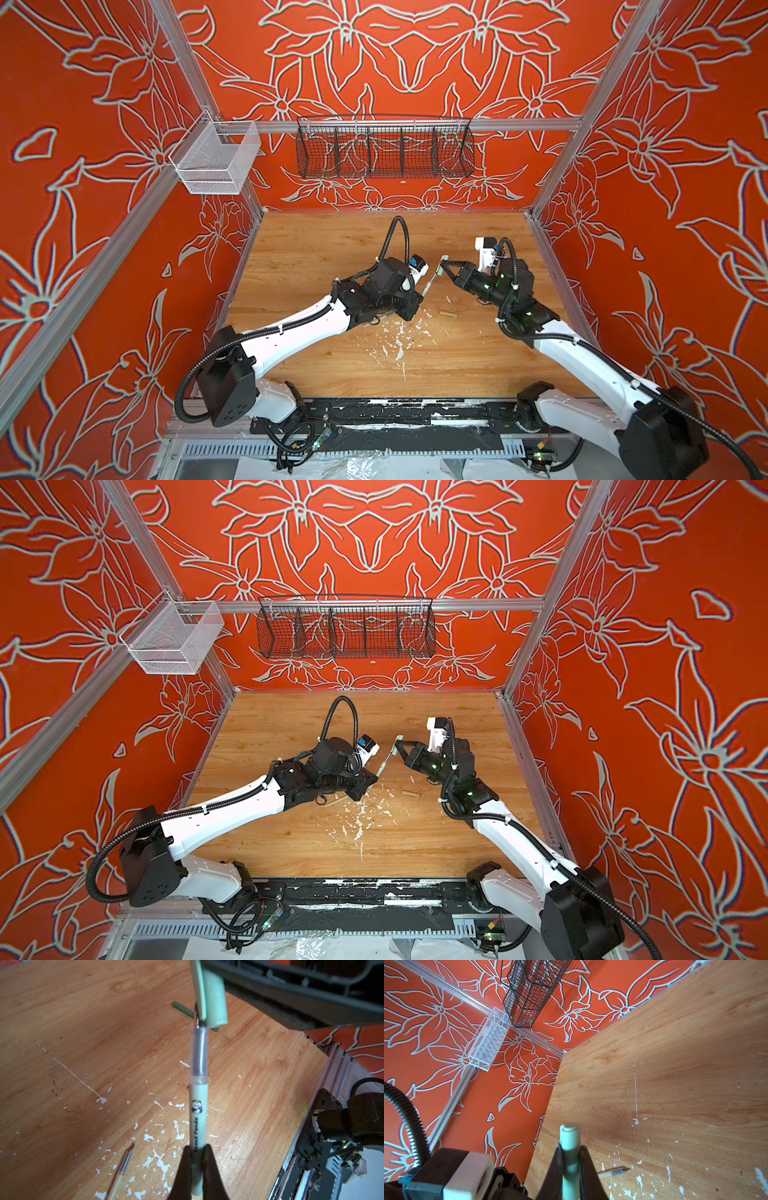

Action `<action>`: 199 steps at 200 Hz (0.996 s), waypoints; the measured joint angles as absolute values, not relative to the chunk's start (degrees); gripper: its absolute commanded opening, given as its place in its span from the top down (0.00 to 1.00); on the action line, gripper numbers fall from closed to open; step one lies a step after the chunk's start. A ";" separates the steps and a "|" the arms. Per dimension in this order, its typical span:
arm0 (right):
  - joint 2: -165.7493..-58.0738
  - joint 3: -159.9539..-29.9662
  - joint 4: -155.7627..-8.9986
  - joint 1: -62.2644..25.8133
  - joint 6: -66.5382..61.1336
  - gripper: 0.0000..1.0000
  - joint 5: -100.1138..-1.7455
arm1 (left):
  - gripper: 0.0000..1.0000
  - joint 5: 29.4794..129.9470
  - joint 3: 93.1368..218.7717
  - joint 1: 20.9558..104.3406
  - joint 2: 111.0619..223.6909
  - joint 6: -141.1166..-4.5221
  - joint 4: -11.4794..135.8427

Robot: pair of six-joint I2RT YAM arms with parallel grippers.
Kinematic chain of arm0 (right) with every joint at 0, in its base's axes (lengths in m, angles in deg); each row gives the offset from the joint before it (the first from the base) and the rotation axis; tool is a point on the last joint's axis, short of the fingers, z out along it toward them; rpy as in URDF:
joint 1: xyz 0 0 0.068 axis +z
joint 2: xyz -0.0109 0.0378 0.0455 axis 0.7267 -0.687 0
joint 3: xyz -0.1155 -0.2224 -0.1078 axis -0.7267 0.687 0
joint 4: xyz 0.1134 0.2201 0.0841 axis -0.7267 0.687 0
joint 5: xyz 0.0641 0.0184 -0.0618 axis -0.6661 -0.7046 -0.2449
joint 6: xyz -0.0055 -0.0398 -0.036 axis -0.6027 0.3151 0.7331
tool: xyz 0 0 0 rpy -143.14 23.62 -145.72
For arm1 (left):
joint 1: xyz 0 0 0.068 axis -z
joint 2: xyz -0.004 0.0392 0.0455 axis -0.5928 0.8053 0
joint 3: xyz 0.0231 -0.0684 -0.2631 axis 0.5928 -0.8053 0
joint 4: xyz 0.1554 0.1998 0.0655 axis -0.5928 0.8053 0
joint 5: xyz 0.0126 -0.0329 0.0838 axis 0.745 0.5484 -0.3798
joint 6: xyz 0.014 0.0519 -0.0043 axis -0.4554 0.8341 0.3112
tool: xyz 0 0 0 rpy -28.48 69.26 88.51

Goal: Insert the pens into the pen caps
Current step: 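Align the pale green cap above the pen tip with the right gripper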

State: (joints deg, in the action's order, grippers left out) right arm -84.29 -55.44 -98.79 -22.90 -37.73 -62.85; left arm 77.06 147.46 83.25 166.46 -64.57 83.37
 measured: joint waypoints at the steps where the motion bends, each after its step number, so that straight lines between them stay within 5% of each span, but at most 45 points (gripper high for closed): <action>1: -84.27 -55.38 -98.90 -22.90 -37.80 0.99 -62.83 | 1.00 77.08 147.46 83.25 166.46 -64.57 83.37; 199: -84.95 -59.18 -98.09 -22.90 -33.32 1.00 -58.46 | 1.00 77.72 147.46 83.25 166.49 -64.55 82.13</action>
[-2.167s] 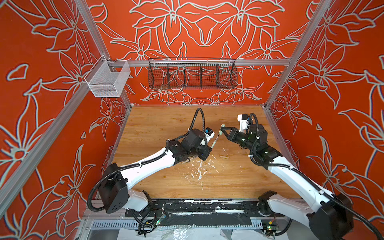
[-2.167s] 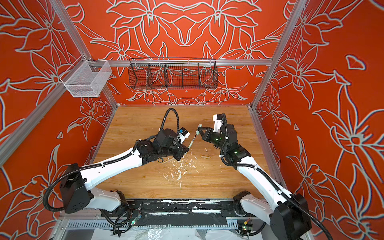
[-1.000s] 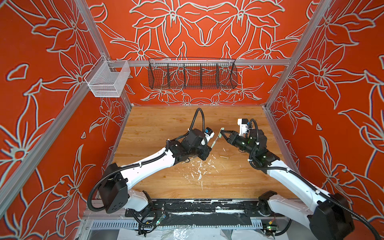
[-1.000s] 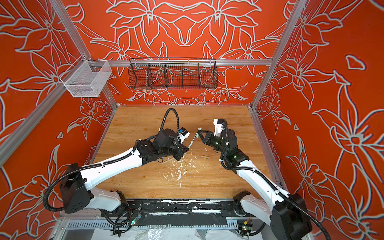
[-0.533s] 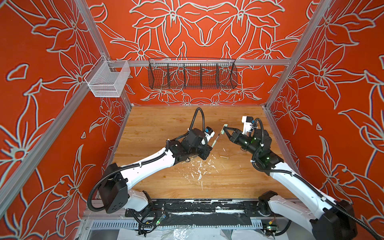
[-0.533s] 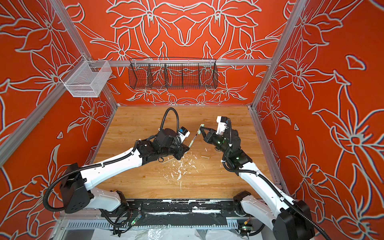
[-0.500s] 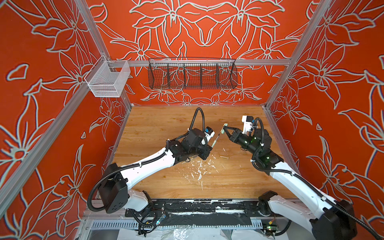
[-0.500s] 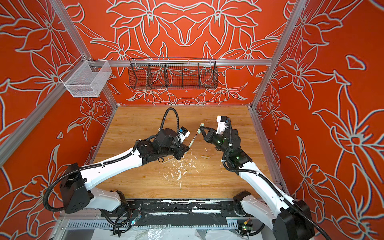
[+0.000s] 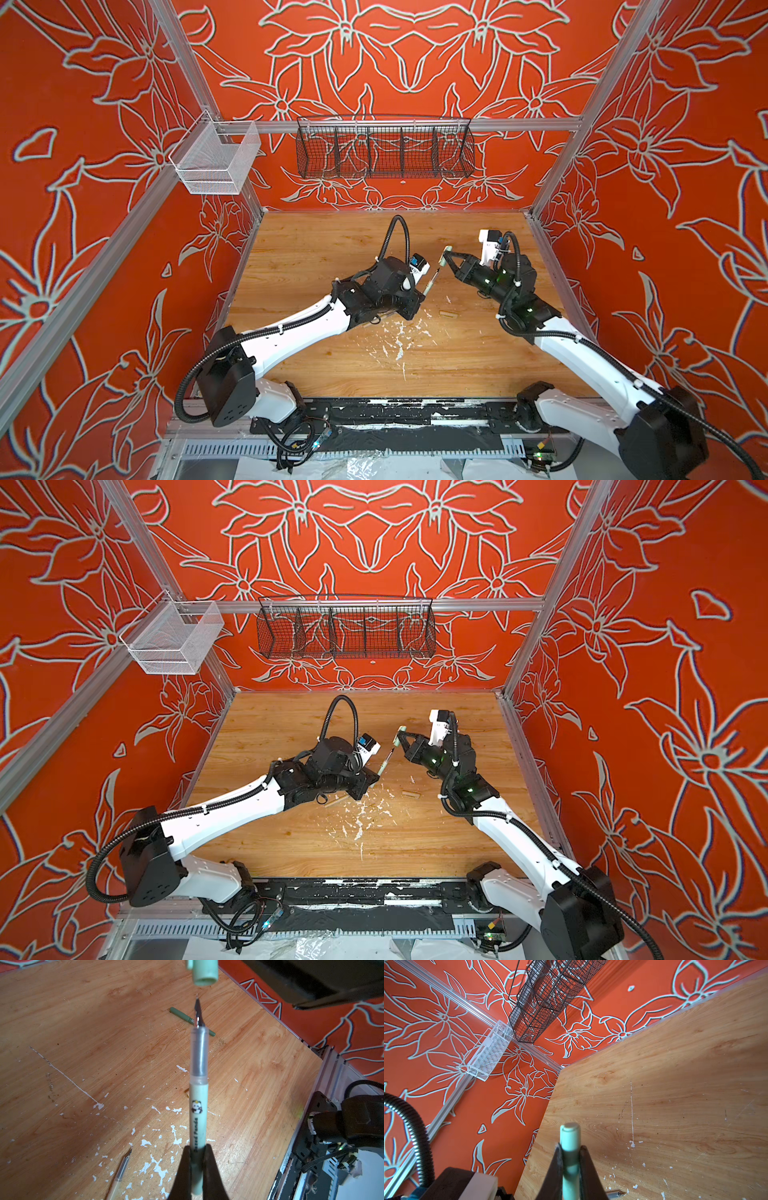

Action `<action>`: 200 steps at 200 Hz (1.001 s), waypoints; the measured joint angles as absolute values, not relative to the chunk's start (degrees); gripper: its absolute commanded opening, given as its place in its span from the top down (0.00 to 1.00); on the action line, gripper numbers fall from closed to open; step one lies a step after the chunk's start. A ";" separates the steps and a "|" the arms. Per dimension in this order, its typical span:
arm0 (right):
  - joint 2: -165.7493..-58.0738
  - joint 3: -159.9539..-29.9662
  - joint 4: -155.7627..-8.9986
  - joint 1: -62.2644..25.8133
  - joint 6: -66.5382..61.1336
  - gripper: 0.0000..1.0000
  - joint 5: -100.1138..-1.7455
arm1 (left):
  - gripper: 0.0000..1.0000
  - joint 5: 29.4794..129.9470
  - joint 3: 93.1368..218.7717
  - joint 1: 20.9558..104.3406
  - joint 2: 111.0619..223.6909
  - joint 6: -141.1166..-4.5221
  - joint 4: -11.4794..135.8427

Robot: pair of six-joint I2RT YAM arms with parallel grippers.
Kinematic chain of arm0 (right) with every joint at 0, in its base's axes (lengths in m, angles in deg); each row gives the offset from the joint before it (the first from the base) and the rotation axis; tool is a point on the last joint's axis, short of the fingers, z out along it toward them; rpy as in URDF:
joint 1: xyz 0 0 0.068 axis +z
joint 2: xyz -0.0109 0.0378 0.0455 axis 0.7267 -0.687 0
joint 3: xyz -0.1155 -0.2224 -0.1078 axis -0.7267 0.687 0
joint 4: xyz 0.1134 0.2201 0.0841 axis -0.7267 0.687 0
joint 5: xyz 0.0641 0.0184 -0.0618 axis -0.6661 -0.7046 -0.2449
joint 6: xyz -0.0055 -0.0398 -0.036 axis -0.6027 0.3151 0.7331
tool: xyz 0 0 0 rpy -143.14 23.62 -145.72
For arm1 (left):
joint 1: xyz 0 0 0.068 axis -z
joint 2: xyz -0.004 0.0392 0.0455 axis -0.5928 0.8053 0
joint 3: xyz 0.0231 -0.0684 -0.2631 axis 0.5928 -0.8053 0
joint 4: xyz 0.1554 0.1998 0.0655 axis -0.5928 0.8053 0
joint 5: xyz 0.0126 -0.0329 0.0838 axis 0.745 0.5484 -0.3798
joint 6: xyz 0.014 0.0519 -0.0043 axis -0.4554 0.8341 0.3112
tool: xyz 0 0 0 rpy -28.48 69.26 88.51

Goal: Insert the pens into the pen caps
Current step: 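Align the pale green cap above the pen tip with the right gripper, then lower the cap onto the pen tip with the right gripper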

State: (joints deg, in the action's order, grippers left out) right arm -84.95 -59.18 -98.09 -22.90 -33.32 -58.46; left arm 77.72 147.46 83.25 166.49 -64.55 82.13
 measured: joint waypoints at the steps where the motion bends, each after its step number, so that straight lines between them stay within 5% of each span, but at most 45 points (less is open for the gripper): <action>1: -84.95 -59.18 -98.09 -22.90 -33.32 1.00 -58.48 | 1.00 77.72 147.46 83.25 166.49 -64.55 82.13; 200: -86.63 -59.07 -98.39 -22.90 -33.82 1.00 -60.01 | 1.00 77.46 147.46 83.25 165.63 -64.55 82.11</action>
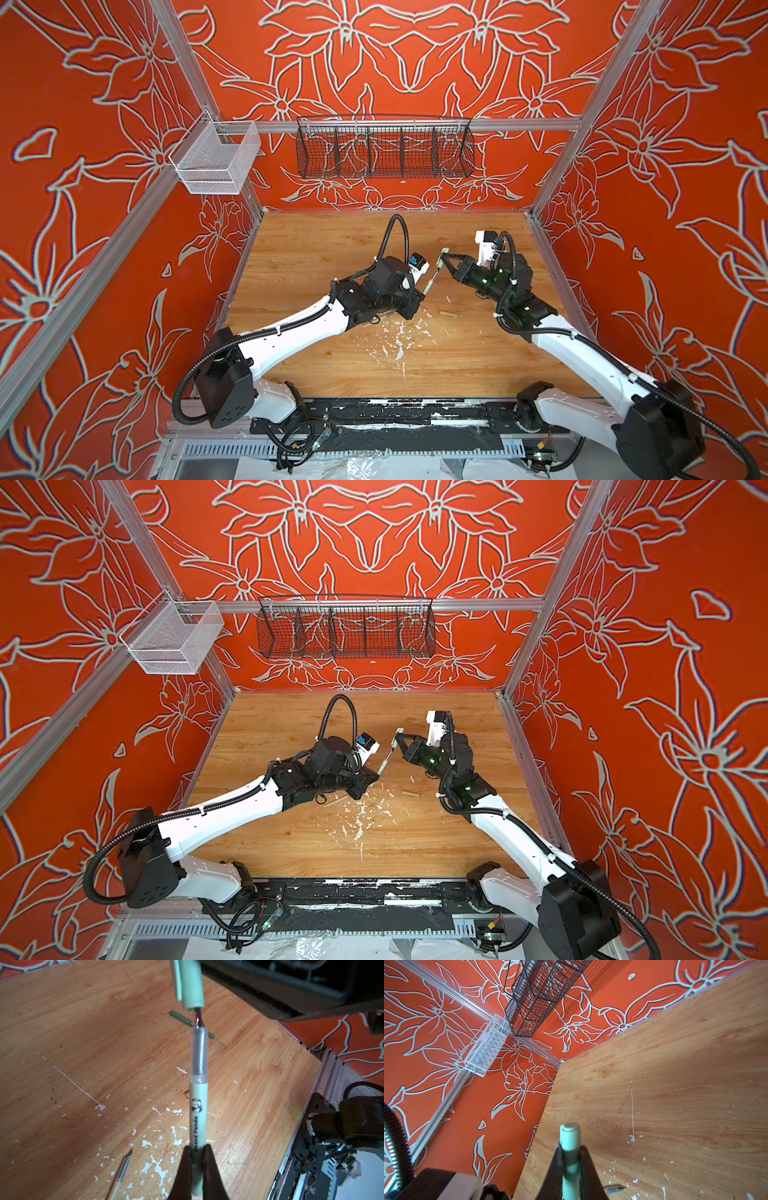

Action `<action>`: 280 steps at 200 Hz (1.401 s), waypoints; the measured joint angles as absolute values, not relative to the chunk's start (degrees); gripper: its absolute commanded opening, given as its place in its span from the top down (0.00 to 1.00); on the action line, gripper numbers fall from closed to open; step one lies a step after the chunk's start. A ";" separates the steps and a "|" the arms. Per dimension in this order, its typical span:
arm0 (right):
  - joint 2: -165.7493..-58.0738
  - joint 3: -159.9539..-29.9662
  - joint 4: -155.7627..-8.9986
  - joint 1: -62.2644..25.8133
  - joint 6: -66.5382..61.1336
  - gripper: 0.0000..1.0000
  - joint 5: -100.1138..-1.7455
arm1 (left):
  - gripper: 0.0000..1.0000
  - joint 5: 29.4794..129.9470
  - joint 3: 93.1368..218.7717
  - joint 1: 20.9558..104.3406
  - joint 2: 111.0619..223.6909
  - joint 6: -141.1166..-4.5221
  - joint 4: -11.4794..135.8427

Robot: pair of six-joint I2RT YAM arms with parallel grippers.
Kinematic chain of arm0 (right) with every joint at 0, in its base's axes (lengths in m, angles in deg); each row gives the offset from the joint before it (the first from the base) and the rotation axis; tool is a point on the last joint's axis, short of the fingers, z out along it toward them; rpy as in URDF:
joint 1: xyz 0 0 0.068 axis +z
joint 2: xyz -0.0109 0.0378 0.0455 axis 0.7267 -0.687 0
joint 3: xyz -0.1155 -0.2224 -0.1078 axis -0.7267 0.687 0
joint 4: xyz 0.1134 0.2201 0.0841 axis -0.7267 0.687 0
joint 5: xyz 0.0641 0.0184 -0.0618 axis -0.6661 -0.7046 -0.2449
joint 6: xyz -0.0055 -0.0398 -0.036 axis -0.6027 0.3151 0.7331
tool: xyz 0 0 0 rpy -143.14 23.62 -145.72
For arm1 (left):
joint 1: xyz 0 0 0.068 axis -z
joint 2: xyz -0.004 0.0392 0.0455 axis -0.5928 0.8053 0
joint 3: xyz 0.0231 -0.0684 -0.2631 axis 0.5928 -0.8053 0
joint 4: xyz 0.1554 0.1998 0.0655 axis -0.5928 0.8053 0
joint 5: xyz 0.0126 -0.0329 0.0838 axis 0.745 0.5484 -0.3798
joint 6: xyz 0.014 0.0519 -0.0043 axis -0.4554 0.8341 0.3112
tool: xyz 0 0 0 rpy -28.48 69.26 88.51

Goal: Insert the pens into the pen caps
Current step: 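Lower the cap onto the pen tip with the right gripper, then push the cap down the pen with the right gripper while the left holds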

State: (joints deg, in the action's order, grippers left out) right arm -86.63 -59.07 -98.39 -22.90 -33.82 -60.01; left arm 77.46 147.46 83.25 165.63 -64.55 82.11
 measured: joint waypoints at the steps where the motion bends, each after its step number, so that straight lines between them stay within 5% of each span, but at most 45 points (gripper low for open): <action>1: -86.63 -59.07 -98.39 -22.88 -33.82 1.00 -60.01 | 1.00 77.46 147.46 83.25 165.59 -64.53 82.11; 280: -85.43 -56.23 -104.56 -22.84 -39.85 1.00 -63.53 | 1.00 73.87 147.46 83.47 165.44 -65.86 77.82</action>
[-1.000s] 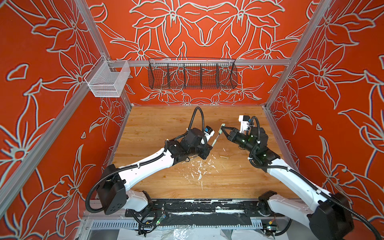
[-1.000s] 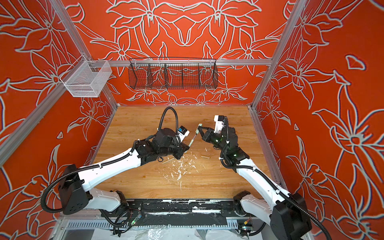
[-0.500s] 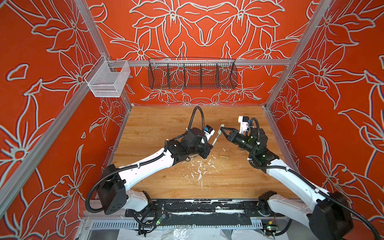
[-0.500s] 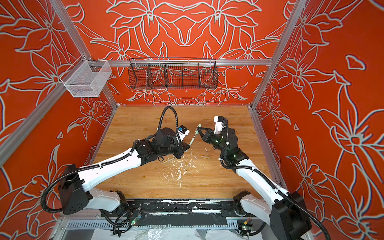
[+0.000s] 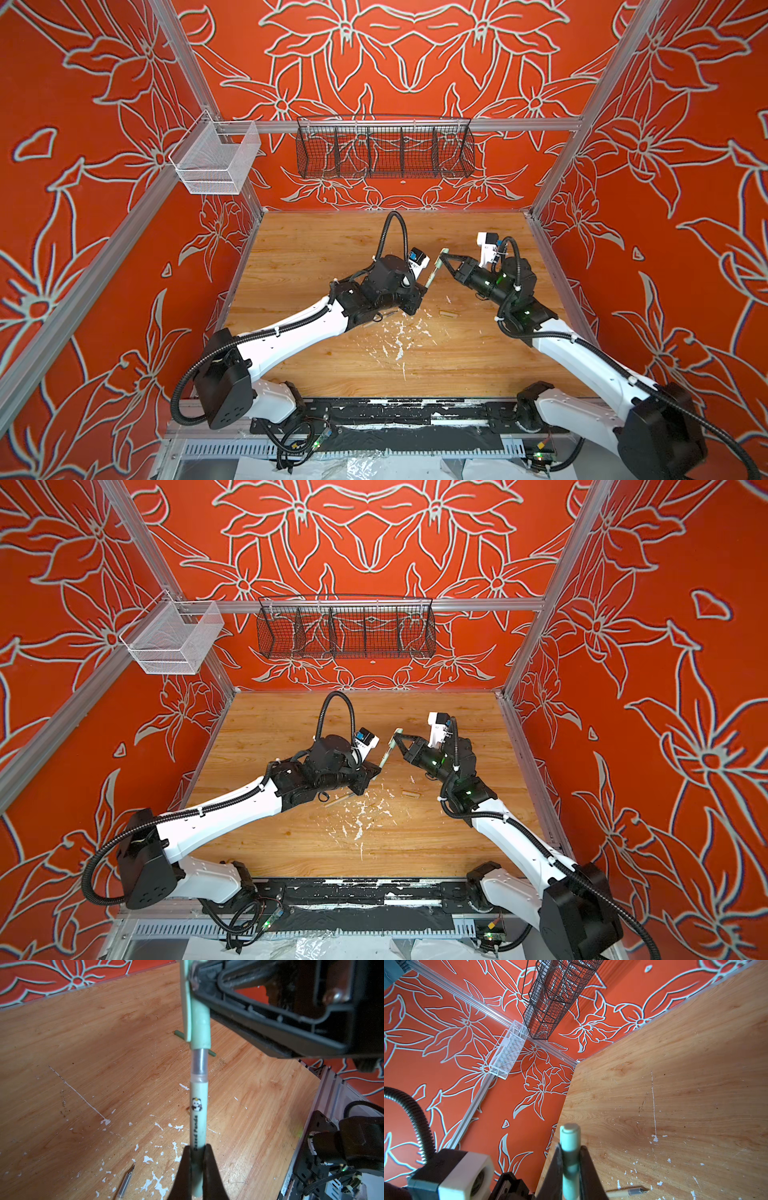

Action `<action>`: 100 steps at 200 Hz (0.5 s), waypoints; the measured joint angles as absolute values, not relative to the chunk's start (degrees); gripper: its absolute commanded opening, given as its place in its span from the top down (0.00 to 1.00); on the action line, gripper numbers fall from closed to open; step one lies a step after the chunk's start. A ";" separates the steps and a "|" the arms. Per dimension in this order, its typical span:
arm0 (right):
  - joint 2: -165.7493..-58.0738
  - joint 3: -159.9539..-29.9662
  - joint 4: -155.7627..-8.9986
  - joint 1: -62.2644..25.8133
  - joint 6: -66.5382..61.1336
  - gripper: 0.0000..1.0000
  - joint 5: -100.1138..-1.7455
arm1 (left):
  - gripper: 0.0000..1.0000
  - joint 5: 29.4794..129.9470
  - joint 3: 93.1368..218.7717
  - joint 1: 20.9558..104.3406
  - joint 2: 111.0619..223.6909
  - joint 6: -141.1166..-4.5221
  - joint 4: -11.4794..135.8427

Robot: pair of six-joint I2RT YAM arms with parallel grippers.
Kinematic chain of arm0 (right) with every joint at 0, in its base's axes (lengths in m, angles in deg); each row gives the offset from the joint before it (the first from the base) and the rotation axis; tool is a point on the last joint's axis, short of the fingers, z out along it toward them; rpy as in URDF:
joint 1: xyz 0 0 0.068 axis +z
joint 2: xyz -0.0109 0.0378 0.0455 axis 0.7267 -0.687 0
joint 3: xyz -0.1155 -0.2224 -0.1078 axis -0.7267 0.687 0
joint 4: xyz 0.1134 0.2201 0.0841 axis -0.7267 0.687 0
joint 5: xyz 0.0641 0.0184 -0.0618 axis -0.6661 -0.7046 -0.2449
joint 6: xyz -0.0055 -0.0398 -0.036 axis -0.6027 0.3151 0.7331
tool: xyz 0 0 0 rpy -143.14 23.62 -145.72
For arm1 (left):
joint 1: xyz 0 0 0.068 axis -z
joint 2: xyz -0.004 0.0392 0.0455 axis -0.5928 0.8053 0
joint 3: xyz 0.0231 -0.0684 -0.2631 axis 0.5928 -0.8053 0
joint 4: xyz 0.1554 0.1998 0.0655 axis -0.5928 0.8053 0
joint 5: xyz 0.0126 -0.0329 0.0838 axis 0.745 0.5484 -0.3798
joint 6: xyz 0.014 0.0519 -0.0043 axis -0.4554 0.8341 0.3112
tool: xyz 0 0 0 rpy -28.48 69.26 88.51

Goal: Insert the pens into the pen caps
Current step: 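Push the cap down the pen with the right gripper while the left holds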

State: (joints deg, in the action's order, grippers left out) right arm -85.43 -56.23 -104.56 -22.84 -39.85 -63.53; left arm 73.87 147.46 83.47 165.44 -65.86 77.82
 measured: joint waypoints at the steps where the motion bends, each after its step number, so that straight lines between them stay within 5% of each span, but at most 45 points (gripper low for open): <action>1: -85.43 -56.23 -104.56 -22.84 -39.85 1.00 -63.53 | 1.00 73.87 147.46 83.47 165.44 -65.86 77.82; 55: -84.93 -57.67 -99.20 -21.57 -34.17 0.99 -63.99 | 1.00 72.84 149.01 83.62 166.42 -65.80 78.85; 100: -83.92 -58.22 -98.28 -21.33 -31.59 0.82 -64.17 | 1.00 73.02 149.82 83.69 166.51 -65.16 79.29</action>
State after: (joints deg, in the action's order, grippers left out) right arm -83.92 -58.22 -98.28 -21.33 -31.59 -64.17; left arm 73.02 149.82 83.69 166.51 -65.16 79.29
